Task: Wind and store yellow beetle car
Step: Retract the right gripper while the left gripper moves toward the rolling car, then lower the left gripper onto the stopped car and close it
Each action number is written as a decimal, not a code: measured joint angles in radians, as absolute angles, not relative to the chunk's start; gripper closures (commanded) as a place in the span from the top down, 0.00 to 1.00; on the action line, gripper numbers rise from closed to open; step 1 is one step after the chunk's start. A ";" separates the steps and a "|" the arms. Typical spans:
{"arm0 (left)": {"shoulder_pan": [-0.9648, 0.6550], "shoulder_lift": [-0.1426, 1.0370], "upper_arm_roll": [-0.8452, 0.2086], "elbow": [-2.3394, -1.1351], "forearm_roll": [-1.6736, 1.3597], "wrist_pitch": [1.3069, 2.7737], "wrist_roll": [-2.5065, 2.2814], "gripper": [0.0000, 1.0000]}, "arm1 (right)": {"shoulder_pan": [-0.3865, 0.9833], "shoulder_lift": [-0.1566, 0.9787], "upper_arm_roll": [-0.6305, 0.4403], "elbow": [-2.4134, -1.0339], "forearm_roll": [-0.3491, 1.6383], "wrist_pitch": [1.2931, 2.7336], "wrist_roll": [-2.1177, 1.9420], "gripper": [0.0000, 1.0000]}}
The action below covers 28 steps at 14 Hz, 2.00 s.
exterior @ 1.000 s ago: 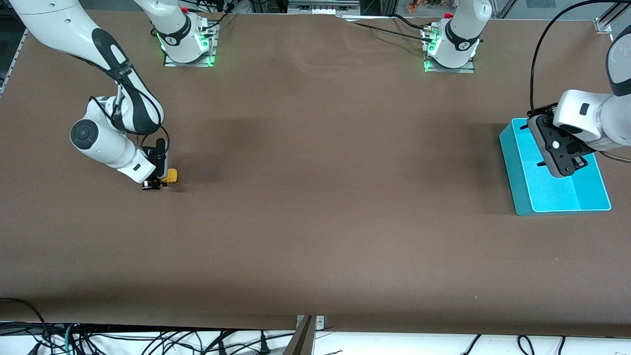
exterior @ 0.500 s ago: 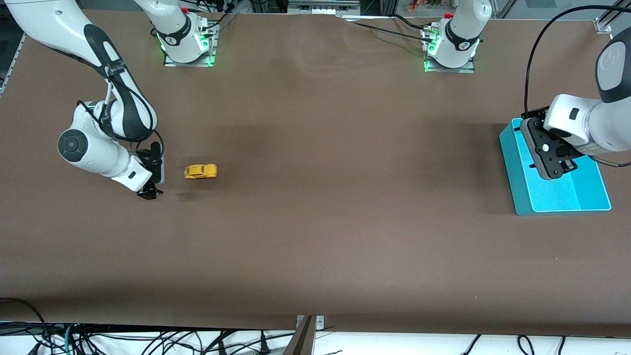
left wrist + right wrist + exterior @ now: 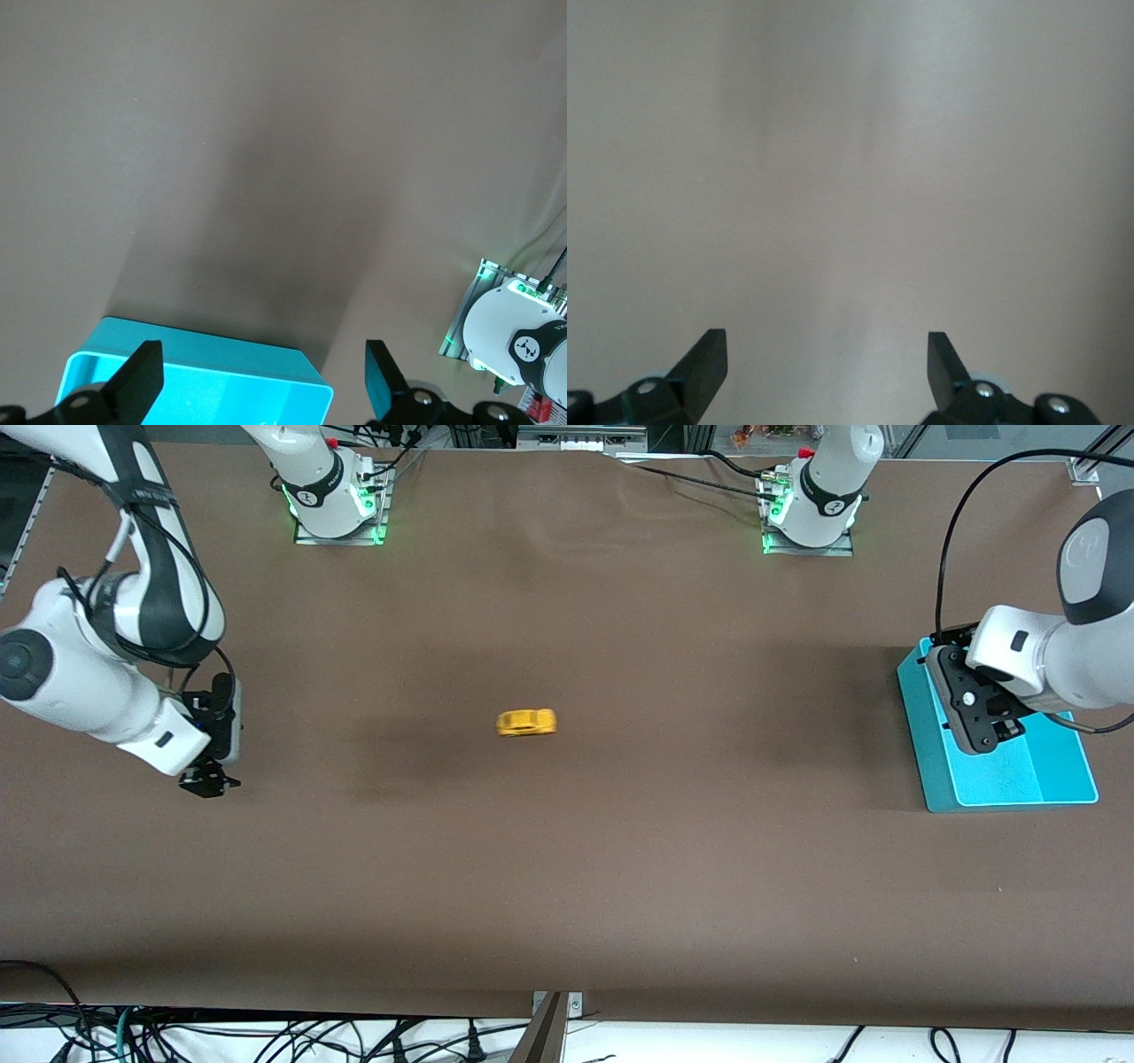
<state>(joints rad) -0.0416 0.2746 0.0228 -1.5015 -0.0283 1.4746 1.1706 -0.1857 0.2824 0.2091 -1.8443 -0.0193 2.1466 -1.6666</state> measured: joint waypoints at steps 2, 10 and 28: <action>-0.042 0.293 0.023 -1.510 -0.028 1.475 1.171 1.00 | -0.186 0.235 0.209 -1.832 0.024 2.145 -1.667 1.00; -0.030 0.249 0.028 -1.831 0.001 1.703 1.225 1.00 | -0.191 0.045 0.180 -1.811 0.037 2.015 -1.355 1.00; -0.038 0.116 -0.084 -2.510 0.001 2.496 1.320 1.00 | -0.171 -0.101 0.179 -1.718 0.043 1.672 -0.158 1.00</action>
